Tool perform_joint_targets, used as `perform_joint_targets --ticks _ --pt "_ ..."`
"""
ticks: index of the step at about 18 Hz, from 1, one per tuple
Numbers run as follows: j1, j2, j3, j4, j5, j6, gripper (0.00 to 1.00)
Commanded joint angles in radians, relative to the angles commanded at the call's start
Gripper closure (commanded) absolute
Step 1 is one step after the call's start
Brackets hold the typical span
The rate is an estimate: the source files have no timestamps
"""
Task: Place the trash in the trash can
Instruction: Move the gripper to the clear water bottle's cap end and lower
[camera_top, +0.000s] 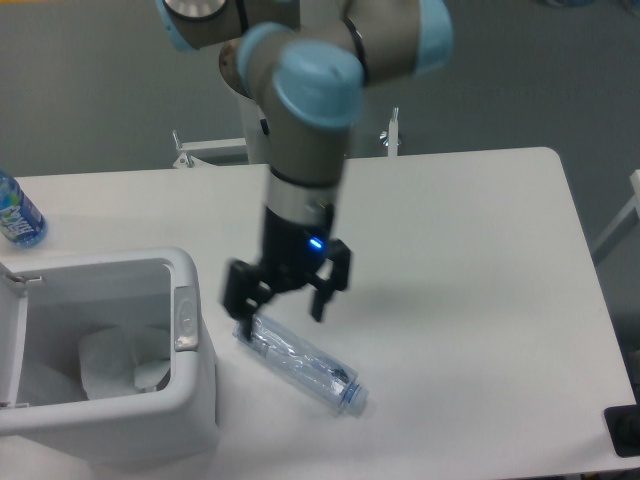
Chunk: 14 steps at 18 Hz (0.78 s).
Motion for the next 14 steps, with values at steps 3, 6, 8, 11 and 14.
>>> perform_joint_targets --ticks 3,6,8,11,14 --pt "-0.002 -0.060 -0.014 0.025 0.043 -0.011 0.00" --pt "-0.006 -0.121 -0.021 0.029 0.104 -0.015 0.00" --pt "-0.008 -0.156 -0.017 0.035 0.137 -0.025 0.00" --pt "-0.012 -0.180 -0.014 0.037 0.160 -0.025 0.00" --pt "-0.029 -0.206 0.006 0.058 0.161 -0.026 0.00"
